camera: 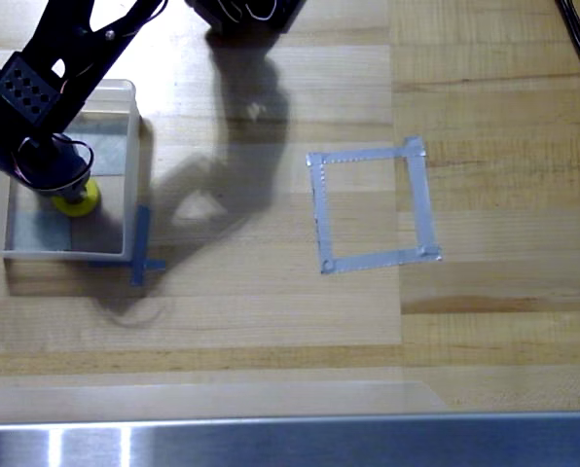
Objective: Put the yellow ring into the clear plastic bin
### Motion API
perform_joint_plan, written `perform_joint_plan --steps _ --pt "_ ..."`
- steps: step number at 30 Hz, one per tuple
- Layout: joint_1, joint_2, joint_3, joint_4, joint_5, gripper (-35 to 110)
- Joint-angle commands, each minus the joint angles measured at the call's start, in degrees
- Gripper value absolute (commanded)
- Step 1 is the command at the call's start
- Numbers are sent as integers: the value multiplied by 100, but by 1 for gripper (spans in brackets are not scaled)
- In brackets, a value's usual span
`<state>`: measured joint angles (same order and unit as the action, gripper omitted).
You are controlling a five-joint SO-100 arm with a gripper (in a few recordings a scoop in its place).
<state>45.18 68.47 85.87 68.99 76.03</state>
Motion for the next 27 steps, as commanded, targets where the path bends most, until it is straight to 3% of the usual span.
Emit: perform_joint_plan --steps 1,9,17,22,27 --pt "-26 1151 -70 229 0 19" --pt "-519 3067 -18 800 35 18" --pt "-2355 3920 606 1872 62 18" --pt "-3639 4588 1793 1723 817 18" --pt "-4377 5766 3445 853 1749 18"
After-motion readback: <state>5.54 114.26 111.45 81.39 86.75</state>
